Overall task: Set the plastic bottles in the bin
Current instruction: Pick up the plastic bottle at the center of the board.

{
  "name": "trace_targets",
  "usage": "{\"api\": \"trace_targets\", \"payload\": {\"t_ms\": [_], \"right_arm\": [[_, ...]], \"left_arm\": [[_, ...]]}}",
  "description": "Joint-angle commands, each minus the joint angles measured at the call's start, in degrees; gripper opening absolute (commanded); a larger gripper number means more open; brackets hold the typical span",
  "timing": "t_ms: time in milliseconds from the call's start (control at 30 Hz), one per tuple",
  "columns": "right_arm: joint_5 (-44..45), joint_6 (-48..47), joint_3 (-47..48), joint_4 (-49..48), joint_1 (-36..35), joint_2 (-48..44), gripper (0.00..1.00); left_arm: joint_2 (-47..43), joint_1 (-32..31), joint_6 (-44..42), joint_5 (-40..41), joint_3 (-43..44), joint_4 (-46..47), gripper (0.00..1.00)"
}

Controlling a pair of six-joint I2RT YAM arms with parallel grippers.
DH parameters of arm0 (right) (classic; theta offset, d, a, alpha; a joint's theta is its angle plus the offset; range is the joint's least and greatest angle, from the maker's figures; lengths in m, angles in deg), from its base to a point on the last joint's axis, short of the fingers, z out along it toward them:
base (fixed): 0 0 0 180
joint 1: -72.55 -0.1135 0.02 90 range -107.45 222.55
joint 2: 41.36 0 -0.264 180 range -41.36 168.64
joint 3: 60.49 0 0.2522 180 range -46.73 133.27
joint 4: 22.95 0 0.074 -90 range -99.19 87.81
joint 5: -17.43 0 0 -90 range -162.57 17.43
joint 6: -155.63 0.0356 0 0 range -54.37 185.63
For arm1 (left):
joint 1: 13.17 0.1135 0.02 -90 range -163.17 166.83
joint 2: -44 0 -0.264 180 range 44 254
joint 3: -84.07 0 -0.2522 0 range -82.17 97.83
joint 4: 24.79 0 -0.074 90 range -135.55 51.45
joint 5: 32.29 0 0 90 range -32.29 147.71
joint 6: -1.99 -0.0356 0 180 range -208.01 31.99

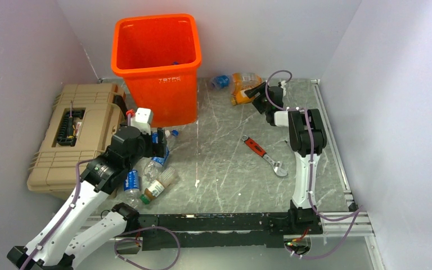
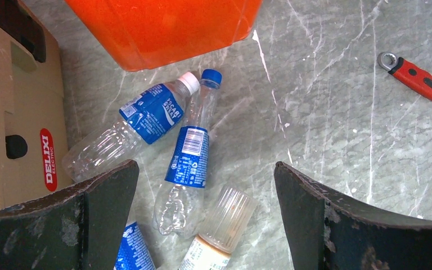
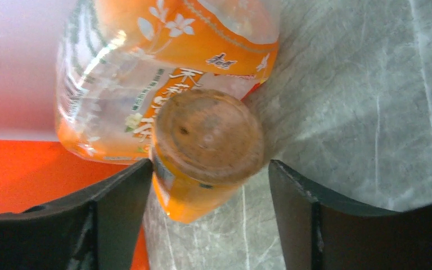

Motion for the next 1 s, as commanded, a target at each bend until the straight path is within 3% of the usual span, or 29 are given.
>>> {"api": "trace_targets", "payload": {"t_ms": [0, 100, 333, 433, 800, 967], "right_arm": [[-3.56, 1.23, 2.29, -3.13, 0.46, 2.98, 0.83], [-2.97, 1.22, 3.24, -2.41, 0.46, 3.8, 0.84], [-2.12, 2.8, -2.54, -9.45, 0.46, 1.45, 0.46], [-2.53, 4.94, -11.27, -17.23, 0.33, -5.22, 0.35], [-3.02, 8.61, -37.85, -25.99, -4.56, -34.34, 0.3], [-1.3, 4.04, -46.75, -19.22, -12.84, -56.11, 0.29]], "left_arm": [[0.58, -0.02, 0.32, 0.69, 0.67, 1.32, 0.96], [1.02, -0.02, 0.35, 0.92, 0.76, 1.17, 0.96], [1.46, 0.0, 0.39, 1.32, 0.85, 1.15, 0.96], [0.87, -0.02, 0.65, 1.06, 0.85, 1.14, 0.96], [-5.76, -0.02, 3.66, 1.74, -0.86, 4.68, 0.96], [-11.37, -0.01, 13.7, -9.56, -5.59, 15.03, 0.99]]}}
